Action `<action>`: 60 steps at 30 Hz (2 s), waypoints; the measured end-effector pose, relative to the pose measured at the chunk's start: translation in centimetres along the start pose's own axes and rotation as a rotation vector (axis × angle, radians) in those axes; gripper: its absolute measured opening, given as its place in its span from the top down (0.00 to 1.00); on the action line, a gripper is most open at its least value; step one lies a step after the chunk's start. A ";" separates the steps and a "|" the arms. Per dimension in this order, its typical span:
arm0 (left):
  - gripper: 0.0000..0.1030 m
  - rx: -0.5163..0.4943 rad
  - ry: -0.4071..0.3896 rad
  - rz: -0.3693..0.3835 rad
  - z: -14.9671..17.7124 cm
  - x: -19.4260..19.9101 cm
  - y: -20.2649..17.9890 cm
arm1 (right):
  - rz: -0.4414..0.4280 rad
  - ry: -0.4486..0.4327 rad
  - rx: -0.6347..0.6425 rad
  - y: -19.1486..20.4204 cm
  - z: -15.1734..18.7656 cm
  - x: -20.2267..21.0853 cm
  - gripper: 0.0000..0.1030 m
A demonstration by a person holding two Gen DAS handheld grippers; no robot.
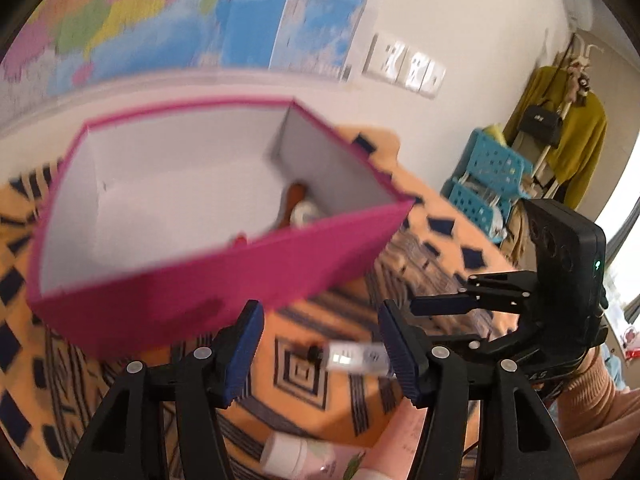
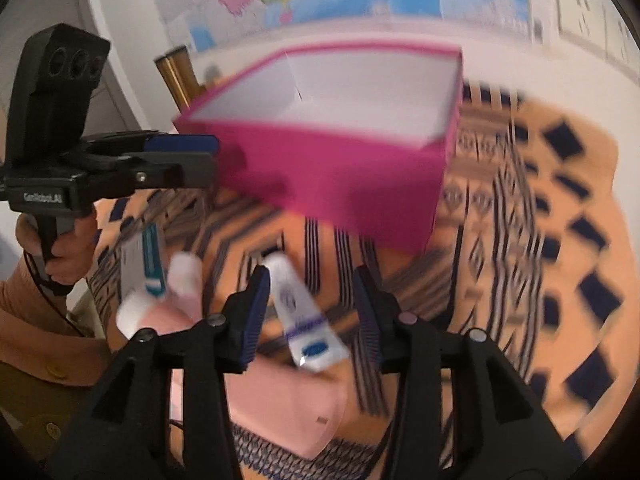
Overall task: Organize rigid objects
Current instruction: 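Move the right gripper to the white tube with blue label, then grasp the white tube with the right gripper and lift it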
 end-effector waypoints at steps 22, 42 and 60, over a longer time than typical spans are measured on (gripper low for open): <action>0.51 -0.001 0.171 0.014 2.5 -5.3 -0.2 | -0.075 0.061 -0.223 -1.7 4.4 -1.6 0.56; 0.50 0.021 0.221 0.017 3.4 -6.0 -0.5 | -0.078 0.026 -0.264 -1.4 4.4 -2.0 0.51; 0.54 0.019 0.217 0.038 3.6 -5.8 -1.0 | -0.048 0.013 -0.331 -3.1 5.2 -1.1 0.59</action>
Point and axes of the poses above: each gripper's, at about its wrist camera, not at the fingertips, and x roughly against the way its jaws point, y to its left, z to its underside, the point moved 1 cm from there along -x, roughly the way its jaws point, and after that the axes turned 4 degrees about z, right-handed, at the moved point
